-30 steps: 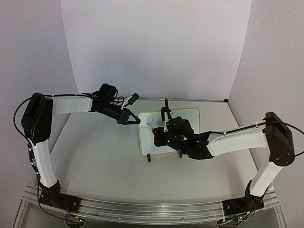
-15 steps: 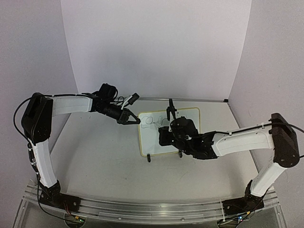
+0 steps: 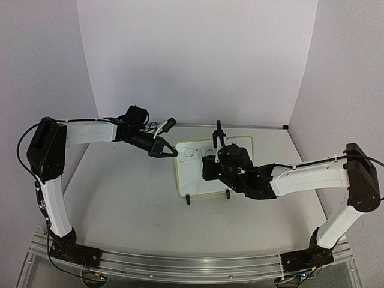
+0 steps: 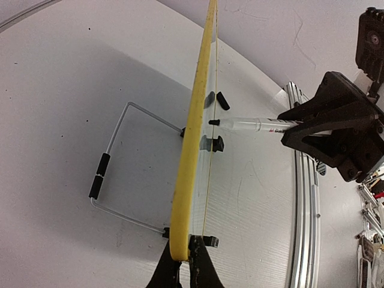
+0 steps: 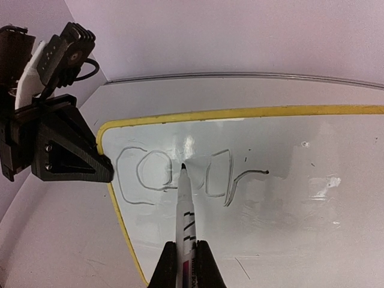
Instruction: Write a sentence on the whiteboard
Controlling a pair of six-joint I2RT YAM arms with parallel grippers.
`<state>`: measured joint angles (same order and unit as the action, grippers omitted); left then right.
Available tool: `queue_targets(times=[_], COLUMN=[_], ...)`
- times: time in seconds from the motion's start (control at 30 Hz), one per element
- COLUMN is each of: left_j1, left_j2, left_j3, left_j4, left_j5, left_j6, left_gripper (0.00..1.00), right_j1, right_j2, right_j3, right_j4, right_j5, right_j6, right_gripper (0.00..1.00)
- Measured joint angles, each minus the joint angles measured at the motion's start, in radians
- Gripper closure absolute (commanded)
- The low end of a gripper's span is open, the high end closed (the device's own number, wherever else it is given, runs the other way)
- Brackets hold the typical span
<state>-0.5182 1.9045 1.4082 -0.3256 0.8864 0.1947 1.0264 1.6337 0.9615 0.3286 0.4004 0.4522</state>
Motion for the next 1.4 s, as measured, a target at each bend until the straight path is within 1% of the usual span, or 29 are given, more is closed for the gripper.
queue_targets(times=[0.43, 0.97, 1.4], left_j1=[0.000, 0.000, 0.000], left_j2=[0.000, 0.000, 0.000], left_j3=[0.000, 0.000, 0.000], left_j4=[0.000, 0.000, 0.000], left_j5=[0.000, -0.004, -0.005], left_j6=[0.000, -0.001, -0.001], left_gripper=[1.00, 1.00, 1.00], right_j1=[0.000, 0.002, 0.006], right_j2=[0.020, 0.020, 0.012], right_j3=[0.009, -0.015, -0.015], right_j4=[-0.003, -0.003, -0.037], right_j5=[0.010, -0.001, 0.042], right_j6=[-0.002, 0.052, 0.035], right_gripper=[1.00, 1.00, 1.00])
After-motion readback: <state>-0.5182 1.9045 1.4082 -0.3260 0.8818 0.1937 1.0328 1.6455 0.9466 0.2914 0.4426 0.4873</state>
